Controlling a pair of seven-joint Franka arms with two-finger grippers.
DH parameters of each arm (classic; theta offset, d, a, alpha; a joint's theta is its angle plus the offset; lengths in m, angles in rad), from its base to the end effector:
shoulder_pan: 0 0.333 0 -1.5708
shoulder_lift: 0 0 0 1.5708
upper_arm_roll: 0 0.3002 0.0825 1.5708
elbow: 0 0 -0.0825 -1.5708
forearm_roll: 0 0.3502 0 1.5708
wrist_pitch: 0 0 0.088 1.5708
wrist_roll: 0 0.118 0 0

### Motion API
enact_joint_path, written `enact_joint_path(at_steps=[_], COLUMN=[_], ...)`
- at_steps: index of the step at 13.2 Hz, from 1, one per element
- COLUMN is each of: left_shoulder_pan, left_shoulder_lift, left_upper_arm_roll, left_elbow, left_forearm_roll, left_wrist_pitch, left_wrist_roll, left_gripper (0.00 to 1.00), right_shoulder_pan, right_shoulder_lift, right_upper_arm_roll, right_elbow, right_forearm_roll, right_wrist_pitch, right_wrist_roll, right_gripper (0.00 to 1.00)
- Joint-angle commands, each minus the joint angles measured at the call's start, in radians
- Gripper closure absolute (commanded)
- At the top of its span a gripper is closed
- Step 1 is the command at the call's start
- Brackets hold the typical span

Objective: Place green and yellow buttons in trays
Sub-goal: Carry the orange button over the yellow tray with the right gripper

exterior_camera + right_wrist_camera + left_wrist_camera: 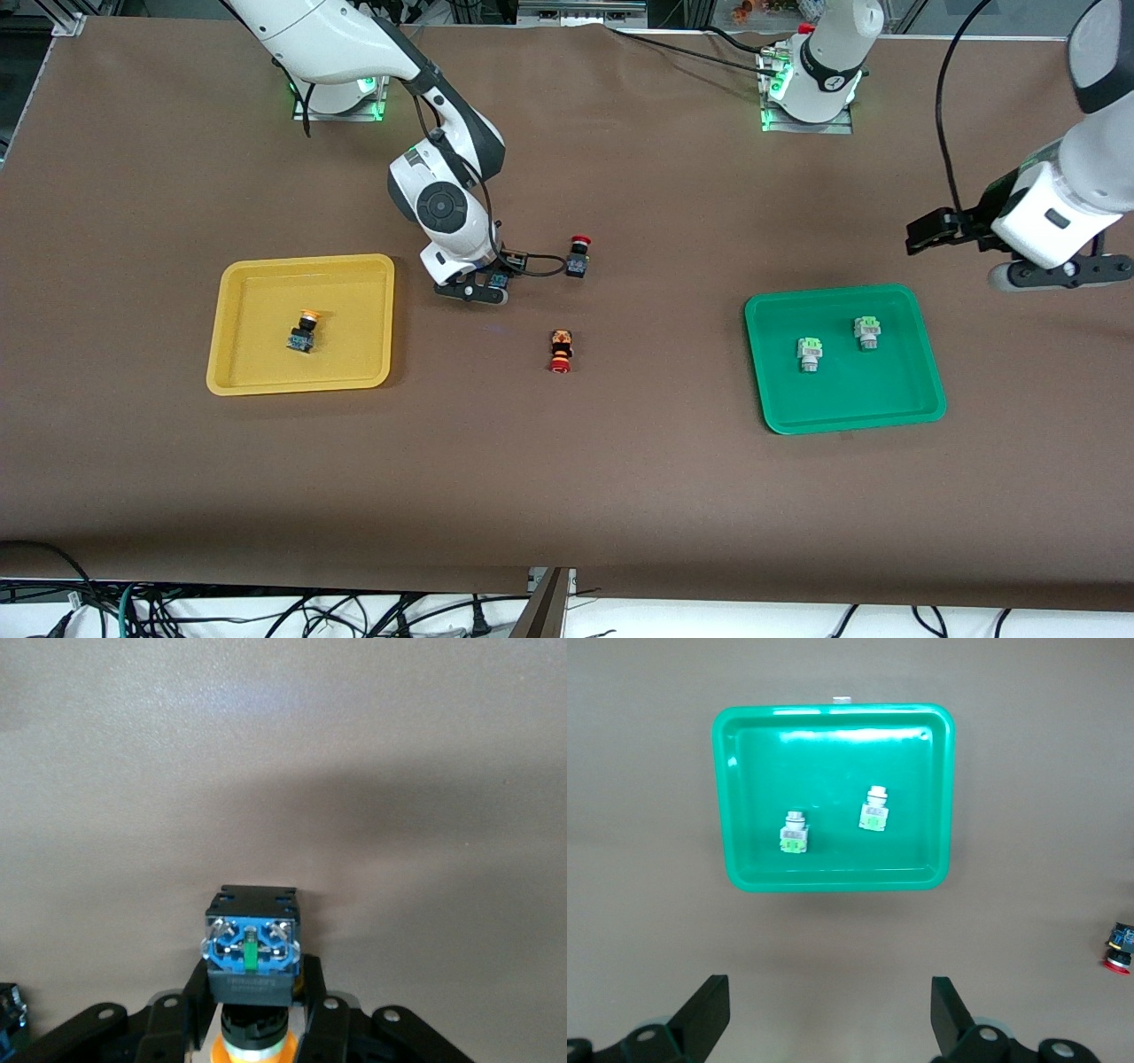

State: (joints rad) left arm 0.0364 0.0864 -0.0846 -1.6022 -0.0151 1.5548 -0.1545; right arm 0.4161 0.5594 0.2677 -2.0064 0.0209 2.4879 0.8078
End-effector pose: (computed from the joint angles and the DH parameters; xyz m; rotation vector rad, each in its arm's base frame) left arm 0.5363 -0.0260 0.5372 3.1212 0.1670 -0.2114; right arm 0.4429 0.3598 0.1811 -3.0487 0.2689 0.2278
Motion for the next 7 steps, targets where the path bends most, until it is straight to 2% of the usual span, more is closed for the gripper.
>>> enact_joint_path(at_steps=[1, 4, 7], left_shoulder_pan=[-0.007, -0.012, -0.009], left_shoulder_lift=[0.004, 0.003, 0.026], left_upper_arm_roll=[0.045, 0.034, 0.032], left_elbow=[0.036, 0.042, 0.060], left_forearm_roll=[-0.043, -0.032, -0.032], left_wrist_pitch=[-0.028, -0.033, -0.041], left_wrist_roll=[0.012, 0.012, 0.012], left_gripper=[0.00, 0.00, 0.00], right_shoulder_pan=[-0.007, -0.008, -0.008], right_shoulder_lift=[-0.029, -0.093, -0.142], right_upper_arm_roll=[-0.021, -0.077, -0.238], right_elbow=[-0.006, 0.002, 0.006], right_forearm_roll=[-0.016, -0.016, -0.016], right_wrist_pitch=[-0.004, -0.113, -0.237], right_wrist_roll=[-0.034, -0.114, -0.408], right_gripper=[0.66, 0.67, 0.67])
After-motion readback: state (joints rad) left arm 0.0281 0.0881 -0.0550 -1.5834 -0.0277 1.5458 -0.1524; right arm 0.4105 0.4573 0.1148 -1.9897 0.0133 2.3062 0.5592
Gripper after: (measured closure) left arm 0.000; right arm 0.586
